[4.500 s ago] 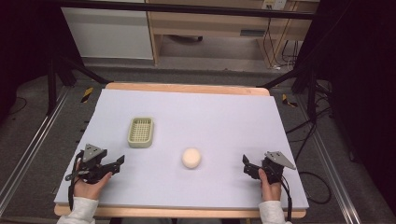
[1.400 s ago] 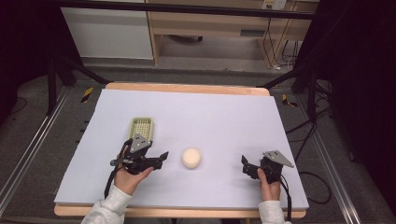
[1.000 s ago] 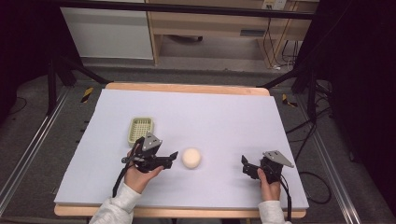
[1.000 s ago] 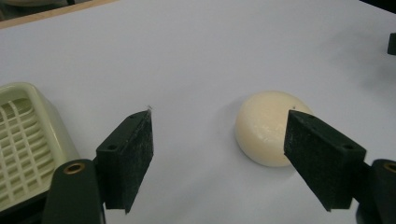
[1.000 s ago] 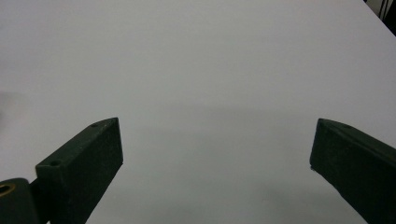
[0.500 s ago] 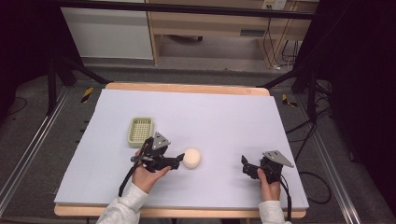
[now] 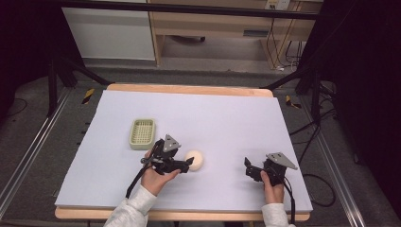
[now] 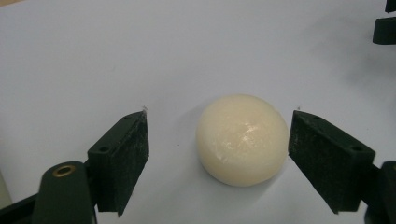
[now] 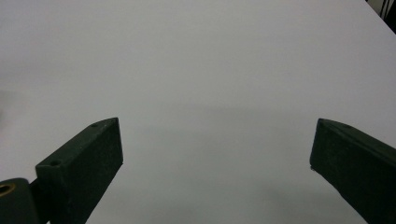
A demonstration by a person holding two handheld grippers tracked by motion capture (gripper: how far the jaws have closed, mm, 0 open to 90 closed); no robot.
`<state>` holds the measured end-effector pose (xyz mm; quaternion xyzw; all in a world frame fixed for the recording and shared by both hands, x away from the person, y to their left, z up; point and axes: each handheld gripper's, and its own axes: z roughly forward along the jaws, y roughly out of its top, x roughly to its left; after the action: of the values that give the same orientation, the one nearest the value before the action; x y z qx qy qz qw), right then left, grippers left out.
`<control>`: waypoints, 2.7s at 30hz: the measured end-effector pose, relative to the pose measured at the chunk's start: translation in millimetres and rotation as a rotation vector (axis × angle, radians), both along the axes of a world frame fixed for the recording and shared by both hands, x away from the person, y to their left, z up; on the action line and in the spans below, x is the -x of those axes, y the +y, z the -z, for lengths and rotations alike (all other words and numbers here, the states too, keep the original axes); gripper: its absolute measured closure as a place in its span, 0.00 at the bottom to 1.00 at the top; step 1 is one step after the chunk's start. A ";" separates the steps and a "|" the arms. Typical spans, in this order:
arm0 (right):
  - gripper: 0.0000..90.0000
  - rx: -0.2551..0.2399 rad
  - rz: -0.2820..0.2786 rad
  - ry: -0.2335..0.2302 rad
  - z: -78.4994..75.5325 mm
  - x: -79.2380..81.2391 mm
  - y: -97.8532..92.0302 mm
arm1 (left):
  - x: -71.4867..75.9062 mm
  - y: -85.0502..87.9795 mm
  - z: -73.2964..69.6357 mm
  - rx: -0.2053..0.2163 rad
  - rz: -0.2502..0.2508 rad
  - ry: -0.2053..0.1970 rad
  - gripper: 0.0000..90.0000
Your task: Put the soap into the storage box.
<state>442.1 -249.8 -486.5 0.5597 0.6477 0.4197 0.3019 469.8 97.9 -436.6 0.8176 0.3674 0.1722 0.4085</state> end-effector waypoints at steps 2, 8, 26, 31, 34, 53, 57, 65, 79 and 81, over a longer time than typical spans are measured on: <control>0.03 0.002 -0.001 -0.001 0.1 0.1 -0.1 | -1.1 -2.1 0.7 -0.003 0.000 0.001 0.22; 0.03 0.001 -0.002 0.000 0.0 0.0 0.1 | -4.3 -10.8 3.9 -0.016 0.016 0.018 0.21; 0.03 -0.002 -0.003 0.005 -0.2 0.1 0.2 | -7.8 -26.6 10.1 -0.044 0.030 0.042 0.20; 0.03 -0.003 -0.004 0.006 -0.2 0.0 0.2 | -9.1 -31.3 12.6 -0.057 0.038 0.050 0.19; 0.03 -0.003 -0.004 0.007 -0.2 -0.1 0.0 | -10.1 -33.3 14.3 -0.060 0.038 0.055 0.19; 0.03 -0.003 -0.002 0.006 -0.2 0.0 0.1 | -17.4 -37.8 27.6 -0.102 0.034 0.093 0.20; 0.03 -0.004 -0.003 0.008 -0.1 -0.1 0.1 | -17.1 -38.8 29.6 -0.114 0.038 0.098 0.21; 0.03 -0.003 -0.004 0.009 -0.1 -0.2 0.1 | -17.6 -40.7 31.1 -0.118 0.041 0.108 0.26; 0.03 0.001 -0.005 0.011 0.1 -0.7 0.1 | -19.6 -42.1 33.1 -0.131 0.041 0.117 0.26; 0.03 0.001 -0.005 0.011 0.1 -0.7 0.1 | -19.5 -42.5 33.1 -0.130 0.040 0.119 0.26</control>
<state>442.8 -249.7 -486.5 0.5601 0.6509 0.4170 0.2978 489.2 55.4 -469.8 0.8584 0.3625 0.1388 0.3355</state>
